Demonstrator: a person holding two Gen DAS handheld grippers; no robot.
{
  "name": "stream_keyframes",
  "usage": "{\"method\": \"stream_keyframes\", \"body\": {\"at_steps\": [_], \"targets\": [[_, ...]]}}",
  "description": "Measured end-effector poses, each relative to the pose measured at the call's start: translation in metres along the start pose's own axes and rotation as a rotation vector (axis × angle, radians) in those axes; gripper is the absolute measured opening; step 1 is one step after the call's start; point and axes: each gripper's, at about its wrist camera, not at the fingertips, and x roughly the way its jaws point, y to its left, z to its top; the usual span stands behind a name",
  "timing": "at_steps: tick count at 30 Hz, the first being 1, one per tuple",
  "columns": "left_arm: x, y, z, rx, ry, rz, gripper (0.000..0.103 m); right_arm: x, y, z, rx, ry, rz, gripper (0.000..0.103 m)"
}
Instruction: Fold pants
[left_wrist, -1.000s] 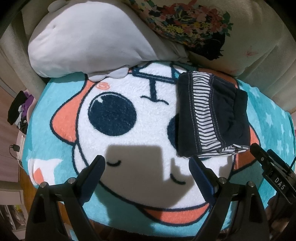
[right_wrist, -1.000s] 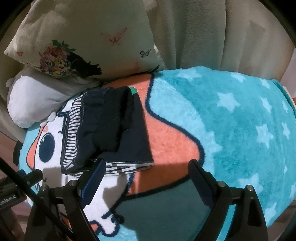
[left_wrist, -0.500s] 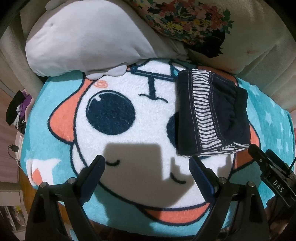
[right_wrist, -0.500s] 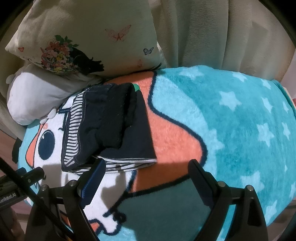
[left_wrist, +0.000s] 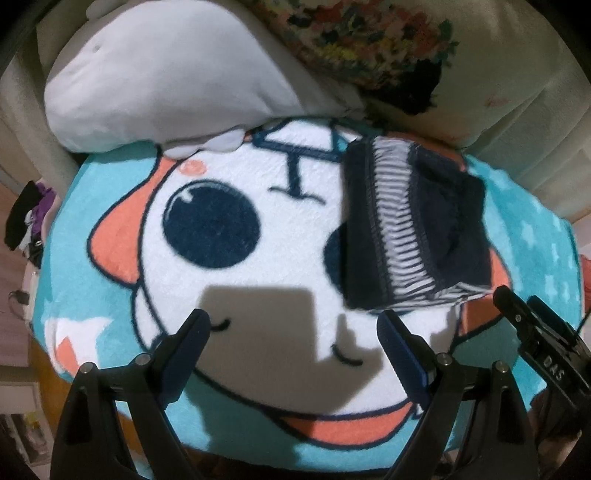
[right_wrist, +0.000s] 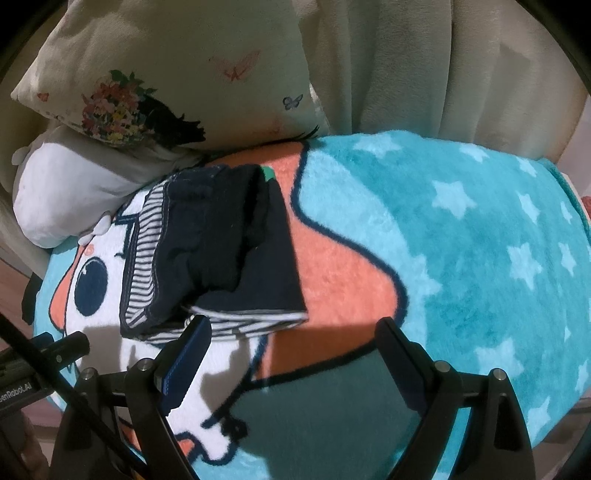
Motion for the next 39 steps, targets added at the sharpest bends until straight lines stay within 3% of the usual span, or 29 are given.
{"method": "stream_keyframes", "body": {"at_steps": [7,13,14,16,17,21,24,27,31,32,34,36,39], "targets": [[-0.006,-0.035,0.018,0.091,-0.090,-0.077,0.091,-0.005,-0.042,0.027,0.055,-0.065,-0.091,0.090],[0.019,-0.090,0.031,0.277,-0.137,-0.008,0.091,-0.001,-0.097,0.027,0.118,-0.080,-0.258,0.090],[0.025,-0.098,0.033,0.308,-0.143,0.005,0.089,0.000,-0.105,0.026,0.121,-0.084,-0.285,0.090],[0.032,-0.103,0.038,0.340,-0.149,0.056,0.068,0.004,-0.125,0.023,0.136,-0.094,-0.337,0.090],[0.032,-0.099,0.039,0.330,-0.148,0.057,0.067,0.006,-0.137,0.022,0.145,-0.094,-0.364,0.090],[0.018,-0.042,0.042,0.176,-0.192,0.036,0.068,0.016,-0.185,0.013,0.215,-0.076,-0.445,0.090],[0.020,0.023,0.045,0.061,-0.211,0.120,0.072,0.014,-0.226,0.007,0.297,-0.083,-0.477,0.090],[0.039,0.090,0.052,-0.020,-0.199,0.260,0.072,0.011,-0.259,0.007,0.353,-0.117,-0.478,0.095],[0.076,0.155,0.055,-0.072,-0.177,0.362,0.072,0.015,-0.273,0.013,0.357,-0.167,-0.483,0.098],[0.084,0.165,0.056,-0.077,-0.160,0.373,0.074,0.018,-0.276,0.014,0.354,-0.178,-0.474,0.101],[0.085,0.182,0.055,-0.102,-0.242,0.319,0.075,0.022,-0.283,0.011,0.377,-0.202,-0.394,0.103],[0.089,0.189,0.056,-0.095,-0.255,0.284,0.078,0.022,-0.288,0.009,0.415,-0.217,-0.349,0.103],[0.093,0.194,0.050,-0.115,-0.298,0.314,0.096,0.024,-0.285,0.010,0.404,-0.208,-0.364,0.103]]}}
